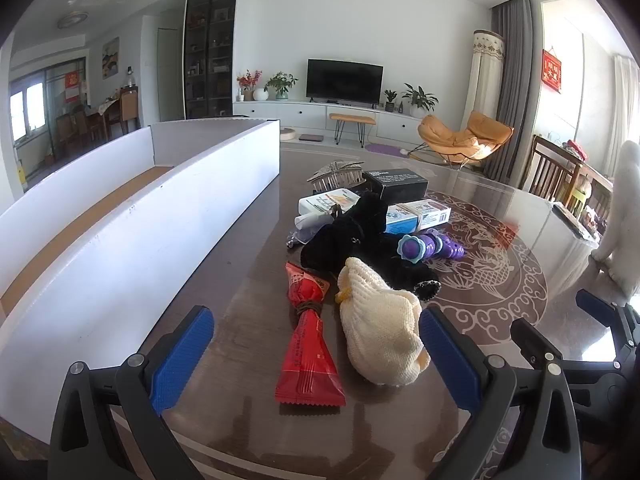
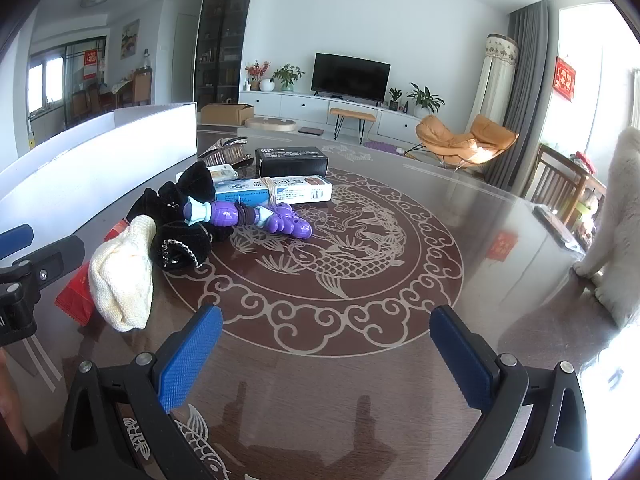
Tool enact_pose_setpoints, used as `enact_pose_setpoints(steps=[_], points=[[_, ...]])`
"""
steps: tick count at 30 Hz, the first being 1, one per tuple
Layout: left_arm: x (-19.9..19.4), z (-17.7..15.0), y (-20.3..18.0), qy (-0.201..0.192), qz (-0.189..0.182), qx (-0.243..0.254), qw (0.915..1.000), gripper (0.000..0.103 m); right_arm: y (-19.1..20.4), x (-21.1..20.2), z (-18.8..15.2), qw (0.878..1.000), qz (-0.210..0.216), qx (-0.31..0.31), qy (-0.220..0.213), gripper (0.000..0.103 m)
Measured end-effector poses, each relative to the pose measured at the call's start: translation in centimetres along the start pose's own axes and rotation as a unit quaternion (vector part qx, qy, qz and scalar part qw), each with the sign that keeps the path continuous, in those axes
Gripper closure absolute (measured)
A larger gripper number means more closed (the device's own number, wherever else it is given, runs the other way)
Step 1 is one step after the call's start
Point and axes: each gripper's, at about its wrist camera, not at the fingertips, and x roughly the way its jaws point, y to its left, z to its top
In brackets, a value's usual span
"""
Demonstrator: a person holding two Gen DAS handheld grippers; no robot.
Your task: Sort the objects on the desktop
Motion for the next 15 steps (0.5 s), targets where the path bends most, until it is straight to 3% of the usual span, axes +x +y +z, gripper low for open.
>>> enact_pose_setpoints(steps=[15], points=[[0.06,-0.01,-0.18,0.000,-0.001,-0.001,1.0000,0.000,0.00,-0.06,-0.04,1.000,0.000,-0.001,0.000,0.000]])
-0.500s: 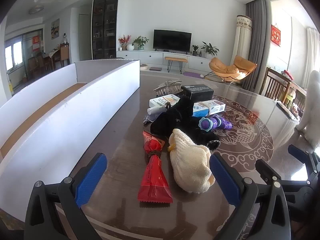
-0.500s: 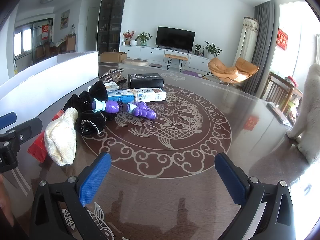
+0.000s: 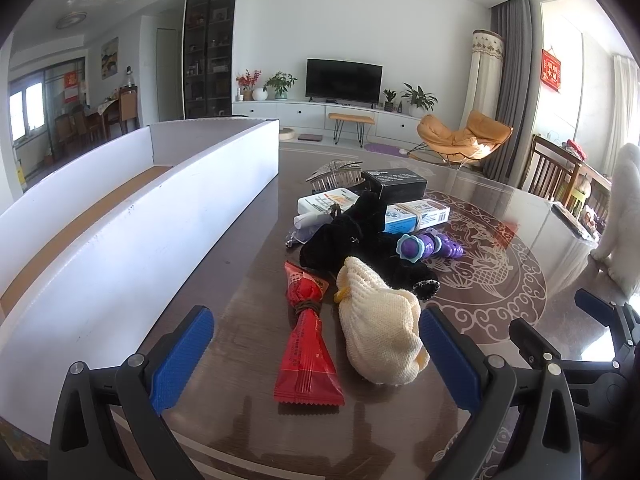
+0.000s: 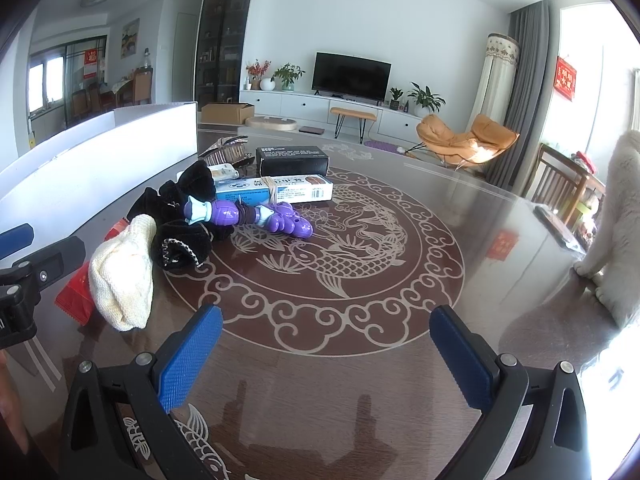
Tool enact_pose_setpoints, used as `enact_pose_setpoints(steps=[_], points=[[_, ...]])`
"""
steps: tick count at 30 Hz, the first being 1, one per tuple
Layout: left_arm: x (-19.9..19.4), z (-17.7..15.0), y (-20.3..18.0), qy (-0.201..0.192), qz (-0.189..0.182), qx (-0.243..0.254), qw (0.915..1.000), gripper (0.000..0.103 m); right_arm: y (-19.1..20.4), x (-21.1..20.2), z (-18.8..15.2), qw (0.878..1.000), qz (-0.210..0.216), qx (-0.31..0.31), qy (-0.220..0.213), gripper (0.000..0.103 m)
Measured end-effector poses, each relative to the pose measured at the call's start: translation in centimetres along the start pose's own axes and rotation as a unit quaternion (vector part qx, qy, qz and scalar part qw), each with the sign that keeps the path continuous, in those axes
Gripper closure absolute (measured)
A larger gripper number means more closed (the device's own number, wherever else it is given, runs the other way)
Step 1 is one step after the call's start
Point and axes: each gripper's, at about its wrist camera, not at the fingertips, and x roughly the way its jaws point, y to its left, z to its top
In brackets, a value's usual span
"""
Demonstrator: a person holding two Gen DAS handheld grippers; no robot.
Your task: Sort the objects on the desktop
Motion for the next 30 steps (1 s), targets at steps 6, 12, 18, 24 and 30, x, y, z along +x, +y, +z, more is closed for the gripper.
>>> enact_pose_setpoints(steps=[6,12,18,24,30], points=[[-0.01,0.05,0.12,0.002,-0.004,-0.008,1.0000,0.000,0.09,0.11,-0.03,1.000,-0.002,-0.003,0.003,0.000],[0.07,-0.19,-0.31,0.003,0.000,0.002,1.0000,0.000,-0.03,0.15,-0.03,1.000,0.001,0.001,0.002,0.000],[0.22,-0.29,-0.31,0.008,0.002,0.004,1.0000,0.000,0.00,0.17,0.04,1.000,0.007,0.001,0.002,0.000],[0.13,-0.23,-0.27,0.007,0.001,0.003,1.0000,0.000,-0.05,0.29,0.09,1.000,0.009,0.003,0.005,0.000],[0.17,-0.17,-0.22,0.008,0.000,0.001,1.0000,0.000,-0.05,0.39,0.08,1.000,0.008,0.001,0.007,0.000]])
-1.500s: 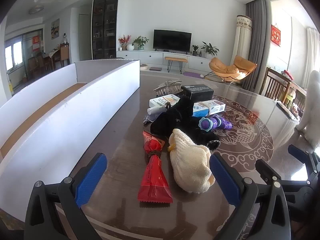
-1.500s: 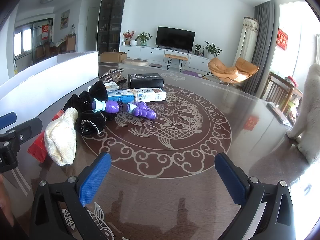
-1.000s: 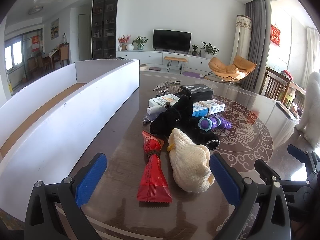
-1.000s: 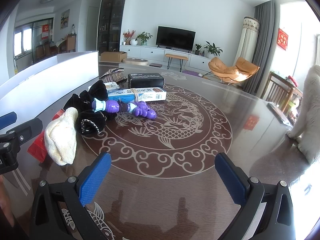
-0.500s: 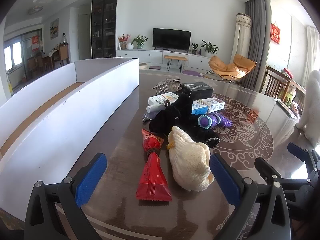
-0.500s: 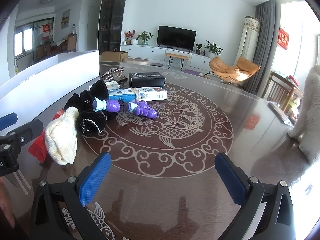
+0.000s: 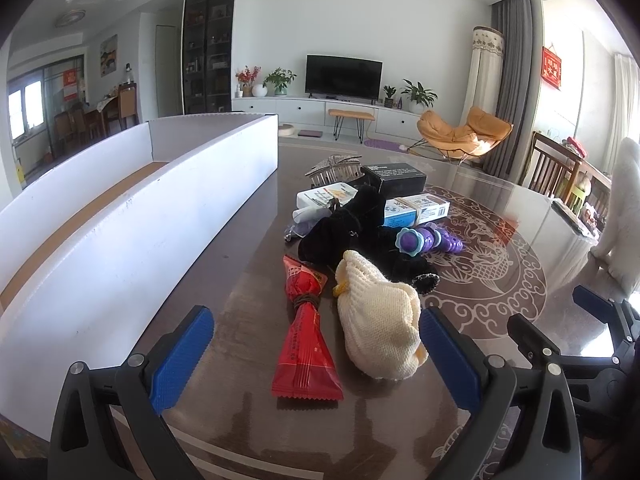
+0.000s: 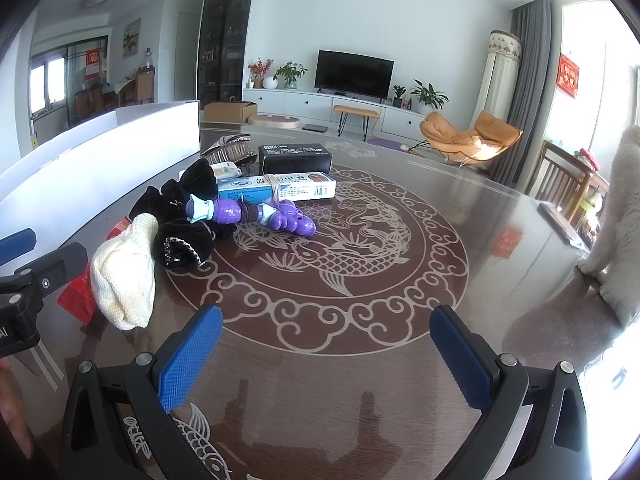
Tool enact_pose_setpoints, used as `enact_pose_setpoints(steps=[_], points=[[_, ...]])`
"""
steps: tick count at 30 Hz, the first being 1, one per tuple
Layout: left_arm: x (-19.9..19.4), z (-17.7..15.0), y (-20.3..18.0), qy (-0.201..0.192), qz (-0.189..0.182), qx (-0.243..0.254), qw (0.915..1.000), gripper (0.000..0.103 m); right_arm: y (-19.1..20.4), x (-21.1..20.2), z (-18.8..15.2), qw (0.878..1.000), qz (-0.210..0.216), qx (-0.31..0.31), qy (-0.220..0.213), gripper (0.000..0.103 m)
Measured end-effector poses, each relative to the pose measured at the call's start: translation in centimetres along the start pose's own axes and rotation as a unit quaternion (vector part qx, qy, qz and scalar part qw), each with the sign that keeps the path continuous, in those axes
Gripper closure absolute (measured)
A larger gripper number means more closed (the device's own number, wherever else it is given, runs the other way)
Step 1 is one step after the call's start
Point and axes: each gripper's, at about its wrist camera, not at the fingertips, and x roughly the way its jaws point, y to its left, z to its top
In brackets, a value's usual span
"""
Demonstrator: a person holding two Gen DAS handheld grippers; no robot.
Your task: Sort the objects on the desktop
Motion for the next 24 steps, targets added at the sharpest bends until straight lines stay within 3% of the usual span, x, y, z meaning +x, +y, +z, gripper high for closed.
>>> enact_pose_setpoints(steps=[24], points=[[0.14,-0.11,-0.11,0.001,-0.001,0.003,1.0000,0.000,0.08,0.21,-0.12,1.000,0.001,-0.001,0.003,0.000]])
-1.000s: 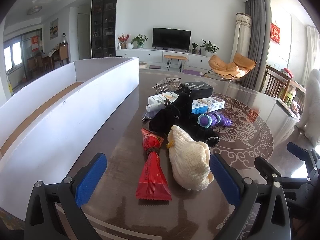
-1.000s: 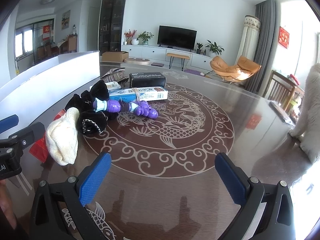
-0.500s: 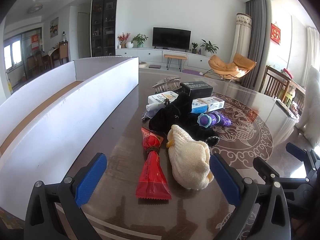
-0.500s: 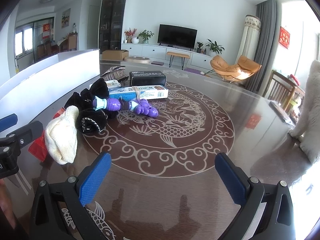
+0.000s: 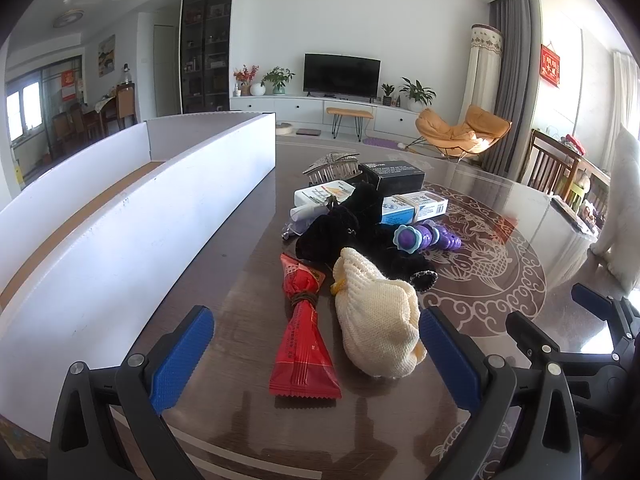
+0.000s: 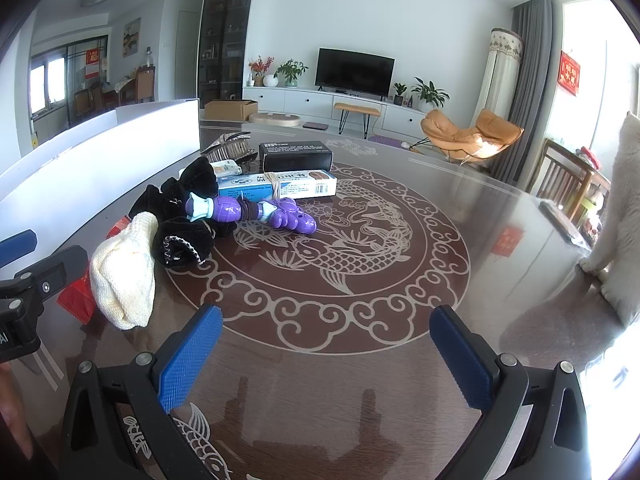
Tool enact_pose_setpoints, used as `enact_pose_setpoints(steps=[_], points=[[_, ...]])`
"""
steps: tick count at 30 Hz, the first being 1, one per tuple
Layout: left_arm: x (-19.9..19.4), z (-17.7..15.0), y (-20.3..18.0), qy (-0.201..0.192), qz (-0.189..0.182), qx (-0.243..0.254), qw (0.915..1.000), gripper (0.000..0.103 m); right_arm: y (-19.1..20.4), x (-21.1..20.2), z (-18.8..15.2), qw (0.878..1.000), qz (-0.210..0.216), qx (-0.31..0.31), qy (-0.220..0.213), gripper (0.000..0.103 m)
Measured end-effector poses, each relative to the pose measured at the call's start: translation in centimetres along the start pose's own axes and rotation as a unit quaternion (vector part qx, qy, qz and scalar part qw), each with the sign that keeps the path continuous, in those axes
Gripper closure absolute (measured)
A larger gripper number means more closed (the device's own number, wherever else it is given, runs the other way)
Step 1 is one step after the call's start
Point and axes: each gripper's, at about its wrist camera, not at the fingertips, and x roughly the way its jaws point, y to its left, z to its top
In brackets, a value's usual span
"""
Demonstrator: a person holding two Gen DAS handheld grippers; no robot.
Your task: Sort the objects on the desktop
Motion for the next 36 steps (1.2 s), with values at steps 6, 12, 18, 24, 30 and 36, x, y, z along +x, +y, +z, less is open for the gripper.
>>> enact_pose_setpoints(steps=[6,12,18,24,30,36], points=[[0.0,0.0,0.0,0.000,0.000,0.000,1.0000,0.000,0.0,0.0,0.0,1.000,0.000,0.000,0.001,0.000],[0.0,0.0,-0.1,0.001,0.000,0.000,1.0000,0.000,0.0,0.0,0.0,1.000,0.001,0.000,0.001,0.000],[0.2,-0.1,-0.2,0.002,0.000,0.001,1.0000,0.000,0.1,0.1,-0.1,1.000,0.001,0.001,0.001,0.000],[0.9,-0.3,0.1,0.015,0.005,-0.007,0.9999,0.000,0.2,0.2,-0.1,1.000,0.003,0.001,0.003,0.000],[2.2,-0.4,1.7,0.046,0.037,-0.040,0.9975,0.000,0.3,0.2,-0.1,1.000,0.004,0.002,0.004,0.000],[3.3,-0.8,3.9,0.079,0.038,-0.097,0.9914,0.000,0.3,0.3,-0.1,1.000,0.008,0.005,0.008,0.000]])
